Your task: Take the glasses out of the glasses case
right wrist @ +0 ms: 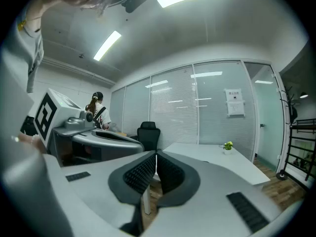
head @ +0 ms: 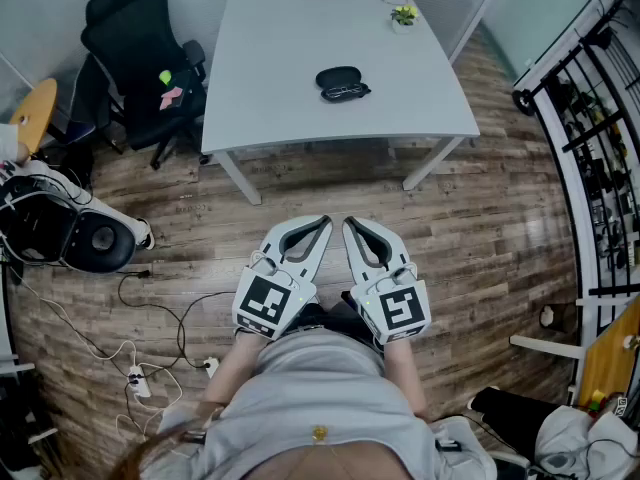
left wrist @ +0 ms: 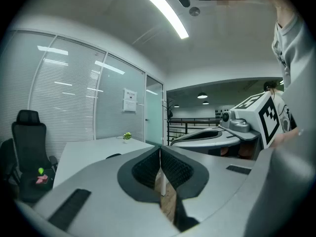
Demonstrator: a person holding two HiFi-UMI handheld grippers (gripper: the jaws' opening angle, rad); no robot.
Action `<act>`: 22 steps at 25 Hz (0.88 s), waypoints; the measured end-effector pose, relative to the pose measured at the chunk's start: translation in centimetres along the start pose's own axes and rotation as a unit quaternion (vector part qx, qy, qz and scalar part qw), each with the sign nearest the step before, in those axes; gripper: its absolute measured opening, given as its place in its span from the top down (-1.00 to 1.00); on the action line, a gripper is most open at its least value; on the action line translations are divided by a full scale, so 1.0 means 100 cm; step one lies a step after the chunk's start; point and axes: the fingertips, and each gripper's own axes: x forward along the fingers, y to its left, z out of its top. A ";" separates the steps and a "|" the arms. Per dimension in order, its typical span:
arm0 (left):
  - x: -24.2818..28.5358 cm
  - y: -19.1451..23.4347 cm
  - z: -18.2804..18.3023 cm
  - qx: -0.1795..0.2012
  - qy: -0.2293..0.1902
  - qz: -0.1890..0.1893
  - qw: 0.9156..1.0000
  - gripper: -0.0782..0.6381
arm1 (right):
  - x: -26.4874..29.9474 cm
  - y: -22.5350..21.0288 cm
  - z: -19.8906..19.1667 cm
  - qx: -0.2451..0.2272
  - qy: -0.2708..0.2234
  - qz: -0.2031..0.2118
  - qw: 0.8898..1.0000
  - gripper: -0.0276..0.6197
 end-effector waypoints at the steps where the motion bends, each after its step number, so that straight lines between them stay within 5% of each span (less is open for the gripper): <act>1: 0.000 0.001 0.000 0.000 0.000 0.001 1.000 0.70 | 0.001 0.000 0.001 0.000 -0.003 0.001 1.000 0.86; 22: 0.036 0.034 0.004 -0.027 -0.009 0.003 1.000 0.70 | 0.041 -0.029 0.001 0.010 -0.012 0.021 1.000 0.85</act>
